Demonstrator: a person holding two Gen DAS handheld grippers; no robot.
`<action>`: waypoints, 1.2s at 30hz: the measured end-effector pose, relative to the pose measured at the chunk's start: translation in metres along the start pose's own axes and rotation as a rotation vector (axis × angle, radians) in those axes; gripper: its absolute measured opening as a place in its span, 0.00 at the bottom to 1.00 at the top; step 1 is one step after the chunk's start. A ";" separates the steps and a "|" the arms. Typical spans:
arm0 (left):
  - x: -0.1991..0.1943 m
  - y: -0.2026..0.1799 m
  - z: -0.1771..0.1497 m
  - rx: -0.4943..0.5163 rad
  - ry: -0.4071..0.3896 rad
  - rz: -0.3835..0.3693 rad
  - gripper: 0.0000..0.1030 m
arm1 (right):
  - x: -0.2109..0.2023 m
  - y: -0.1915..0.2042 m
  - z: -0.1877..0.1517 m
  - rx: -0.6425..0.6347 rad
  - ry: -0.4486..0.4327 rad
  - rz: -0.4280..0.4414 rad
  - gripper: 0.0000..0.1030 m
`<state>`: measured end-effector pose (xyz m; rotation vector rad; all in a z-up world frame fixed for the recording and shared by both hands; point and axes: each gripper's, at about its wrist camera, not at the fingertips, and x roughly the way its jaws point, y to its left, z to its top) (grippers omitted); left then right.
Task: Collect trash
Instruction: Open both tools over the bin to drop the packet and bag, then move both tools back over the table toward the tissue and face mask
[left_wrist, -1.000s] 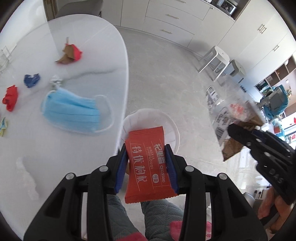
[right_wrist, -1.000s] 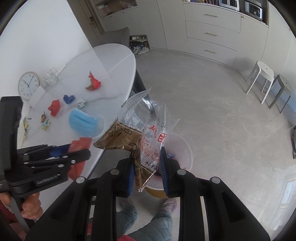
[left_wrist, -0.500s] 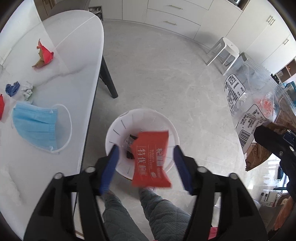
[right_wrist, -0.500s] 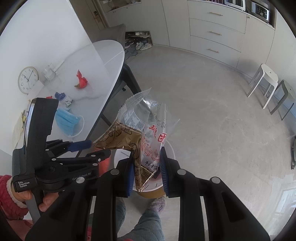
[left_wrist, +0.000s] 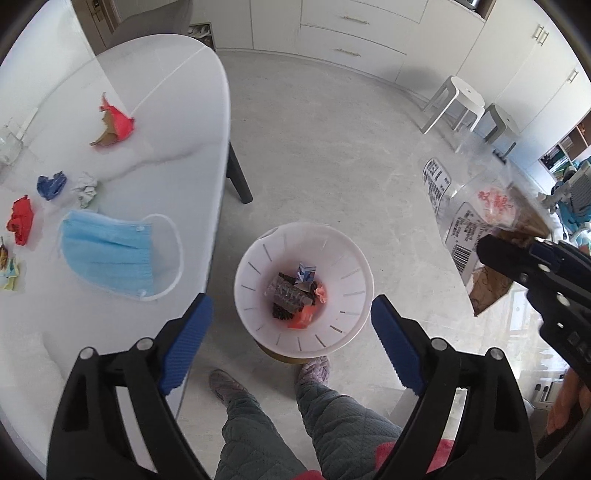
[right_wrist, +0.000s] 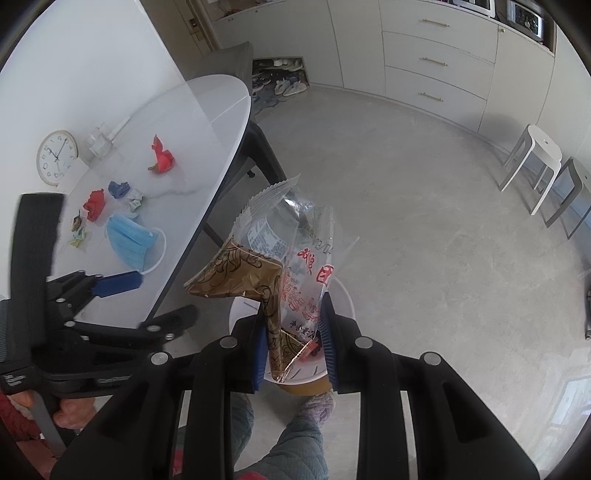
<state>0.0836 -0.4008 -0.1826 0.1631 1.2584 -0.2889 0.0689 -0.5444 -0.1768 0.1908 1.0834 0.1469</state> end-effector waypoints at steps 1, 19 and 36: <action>-0.004 0.005 -0.002 -0.009 -0.006 0.005 0.82 | 0.003 0.001 0.000 0.004 0.004 0.006 0.26; -0.078 0.149 -0.063 -0.270 -0.065 0.141 0.88 | 0.055 0.050 -0.003 0.008 0.092 -0.027 0.90; -0.118 0.252 -0.115 -0.475 -0.095 0.209 0.90 | -0.004 0.132 0.029 -0.063 -0.029 -0.006 0.98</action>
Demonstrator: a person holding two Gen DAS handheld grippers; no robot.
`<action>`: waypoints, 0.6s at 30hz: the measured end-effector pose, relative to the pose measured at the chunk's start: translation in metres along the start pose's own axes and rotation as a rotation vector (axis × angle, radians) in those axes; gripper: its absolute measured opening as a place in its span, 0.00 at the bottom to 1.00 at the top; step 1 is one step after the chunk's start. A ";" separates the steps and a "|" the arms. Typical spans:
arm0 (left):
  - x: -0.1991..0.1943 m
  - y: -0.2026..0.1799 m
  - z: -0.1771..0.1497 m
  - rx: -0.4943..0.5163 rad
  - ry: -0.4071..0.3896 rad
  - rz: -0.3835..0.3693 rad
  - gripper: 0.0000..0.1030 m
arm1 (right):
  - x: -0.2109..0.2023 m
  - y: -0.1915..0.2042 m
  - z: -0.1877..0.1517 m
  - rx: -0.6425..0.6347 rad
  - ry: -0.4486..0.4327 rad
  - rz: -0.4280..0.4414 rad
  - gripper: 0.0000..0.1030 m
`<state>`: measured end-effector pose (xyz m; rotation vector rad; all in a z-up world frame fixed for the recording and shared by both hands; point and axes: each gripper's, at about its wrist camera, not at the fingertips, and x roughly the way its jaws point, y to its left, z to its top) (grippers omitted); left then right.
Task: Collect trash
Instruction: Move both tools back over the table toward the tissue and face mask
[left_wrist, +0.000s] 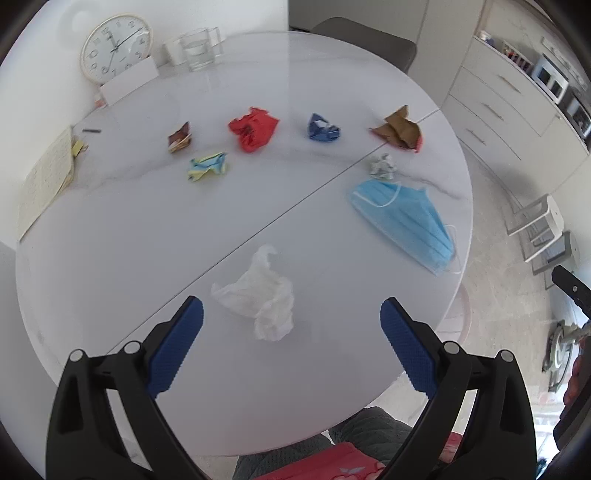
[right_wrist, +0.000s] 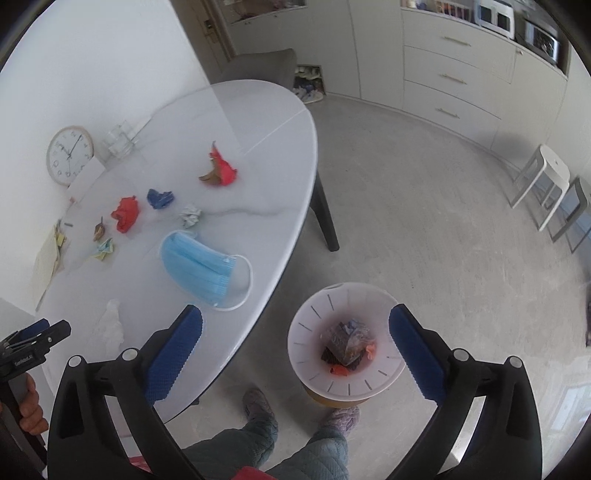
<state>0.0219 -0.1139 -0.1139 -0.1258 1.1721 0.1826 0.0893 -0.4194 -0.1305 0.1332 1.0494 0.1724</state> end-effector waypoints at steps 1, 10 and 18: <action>0.000 0.004 -0.002 -0.011 0.002 0.005 0.90 | 0.001 0.005 0.000 -0.017 0.005 0.007 0.98; 0.022 0.023 -0.021 -0.189 0.040 0.056 0.90 | 0.006 0.023 -0.004 -0.166 0.062 0.060 0.98; 0.045 0.025 -0.036 -0.307 0.050 0.089 0.90 | 0.013 0.030 -0.001 -0.272 0.110 0.112 0.98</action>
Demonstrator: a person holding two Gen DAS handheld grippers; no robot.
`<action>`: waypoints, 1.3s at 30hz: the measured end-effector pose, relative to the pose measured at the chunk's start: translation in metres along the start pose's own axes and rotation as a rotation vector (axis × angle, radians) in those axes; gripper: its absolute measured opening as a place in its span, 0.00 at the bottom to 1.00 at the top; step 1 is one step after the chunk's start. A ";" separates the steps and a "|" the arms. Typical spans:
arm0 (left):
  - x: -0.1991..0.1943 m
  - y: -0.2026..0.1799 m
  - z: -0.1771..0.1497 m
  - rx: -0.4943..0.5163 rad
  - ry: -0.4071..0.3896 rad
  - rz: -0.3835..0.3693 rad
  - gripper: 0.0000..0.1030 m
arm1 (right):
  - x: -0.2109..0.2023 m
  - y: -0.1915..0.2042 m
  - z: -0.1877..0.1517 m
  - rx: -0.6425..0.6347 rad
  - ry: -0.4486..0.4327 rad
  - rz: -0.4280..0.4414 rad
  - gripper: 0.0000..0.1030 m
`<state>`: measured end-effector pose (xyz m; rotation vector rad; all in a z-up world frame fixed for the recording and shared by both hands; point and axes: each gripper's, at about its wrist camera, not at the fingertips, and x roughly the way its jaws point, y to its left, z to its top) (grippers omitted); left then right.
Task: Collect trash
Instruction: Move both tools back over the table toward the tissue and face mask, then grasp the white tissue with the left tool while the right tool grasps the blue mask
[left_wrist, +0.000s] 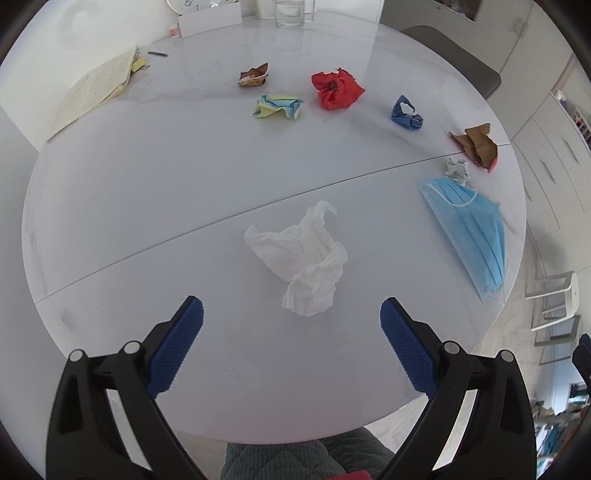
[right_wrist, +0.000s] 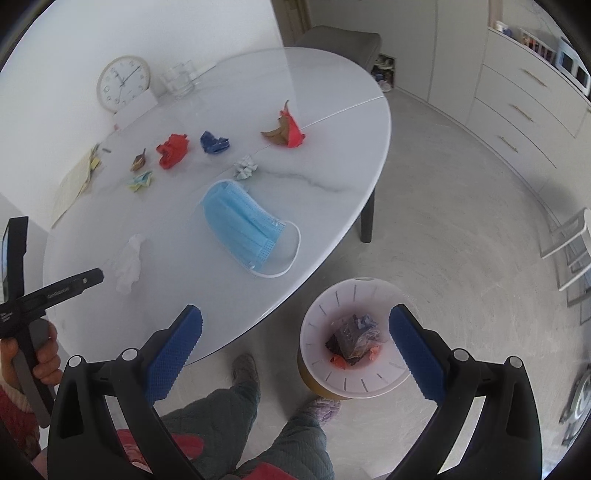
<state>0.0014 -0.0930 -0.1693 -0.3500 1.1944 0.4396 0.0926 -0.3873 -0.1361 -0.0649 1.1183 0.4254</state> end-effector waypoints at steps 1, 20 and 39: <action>0.004 0.000 0.000 -0.013 0.002 0.005 0.90 | 0.003 0.002 0.002 -0.013 0.007 0.004 0.98; 0.080 -0.006 0.033 0.060 0.100 0.009 0.68 | 0.065 0.049 0.062 -0.087 0.082 0.025 0.98; 0.058 -0.045 0.058 0.192 0.045 -0.108 0.17 | 0.127 0.081 0.092 -0.180 0.062 0.002 0.95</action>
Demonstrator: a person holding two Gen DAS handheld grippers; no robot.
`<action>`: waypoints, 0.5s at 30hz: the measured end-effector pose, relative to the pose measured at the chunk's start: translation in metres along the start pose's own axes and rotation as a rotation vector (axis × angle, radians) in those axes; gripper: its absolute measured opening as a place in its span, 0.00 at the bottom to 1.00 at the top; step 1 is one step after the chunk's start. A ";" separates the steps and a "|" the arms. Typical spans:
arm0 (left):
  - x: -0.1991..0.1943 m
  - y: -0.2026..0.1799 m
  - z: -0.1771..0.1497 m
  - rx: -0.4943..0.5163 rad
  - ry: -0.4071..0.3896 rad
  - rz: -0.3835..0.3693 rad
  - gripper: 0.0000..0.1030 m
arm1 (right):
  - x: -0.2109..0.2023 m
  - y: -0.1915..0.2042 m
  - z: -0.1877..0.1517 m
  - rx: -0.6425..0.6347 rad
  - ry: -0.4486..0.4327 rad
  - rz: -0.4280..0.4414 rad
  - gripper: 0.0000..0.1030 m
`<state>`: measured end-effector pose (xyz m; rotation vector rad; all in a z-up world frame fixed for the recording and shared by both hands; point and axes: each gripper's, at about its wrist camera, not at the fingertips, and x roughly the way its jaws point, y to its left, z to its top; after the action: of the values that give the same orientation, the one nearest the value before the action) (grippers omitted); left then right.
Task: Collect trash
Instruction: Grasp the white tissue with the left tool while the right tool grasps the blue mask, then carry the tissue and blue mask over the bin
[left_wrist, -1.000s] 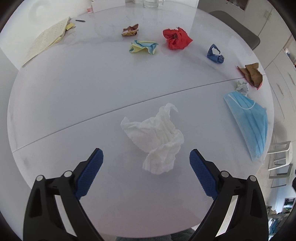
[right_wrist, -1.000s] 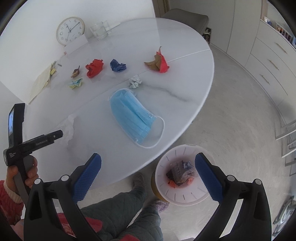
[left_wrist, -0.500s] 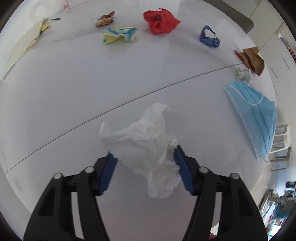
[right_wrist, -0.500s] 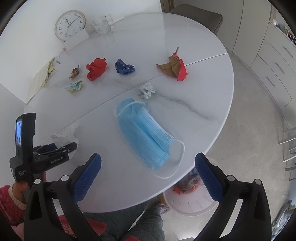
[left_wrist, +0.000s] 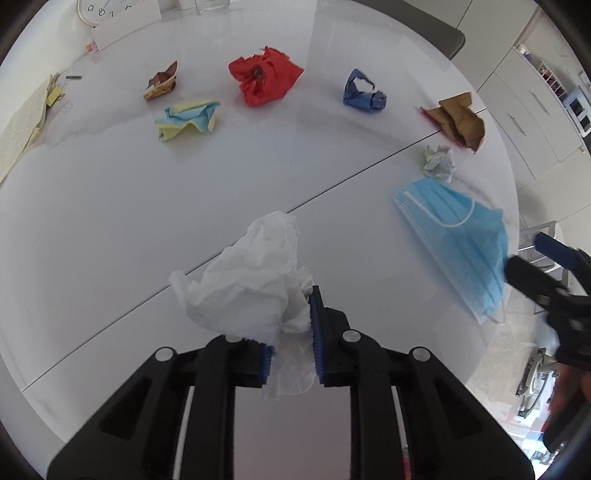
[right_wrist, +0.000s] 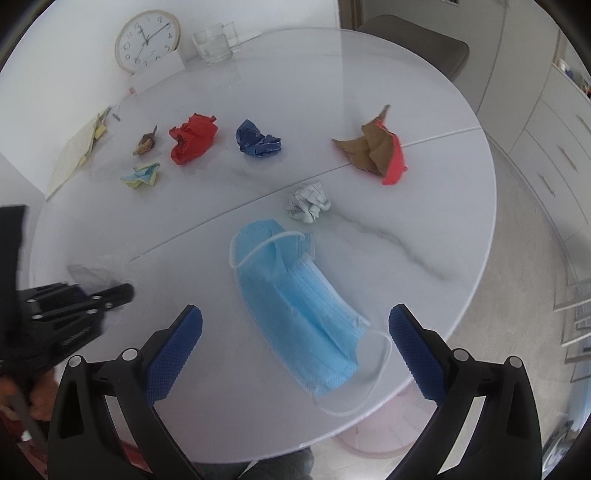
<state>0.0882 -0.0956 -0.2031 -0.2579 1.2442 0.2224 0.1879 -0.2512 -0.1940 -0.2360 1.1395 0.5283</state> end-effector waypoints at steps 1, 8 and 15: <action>-0.003 -0.001 0.001 0.004 -0.002 -0.003 0.17 | 0.005 0.002 0.002 -0.010 0.004 -0.003 0.90; -0.016 -0.005 0.006 0.049 -0.028 -0.004 0.17 | 0.039 0.004 0.005 -0.009 0.078 0.056 0.26; -0.028 -0.039 0.004 0.126 -0.039 -0.041 0.17 | -0.011 -0.021 -0.017 0.079 0.009 0.102 0.21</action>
<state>0.0955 -0.1323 -0.1724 -0.1694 1.2084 0.1125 0.1815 -0.2798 -0.1926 -0.1131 1.1831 0.5713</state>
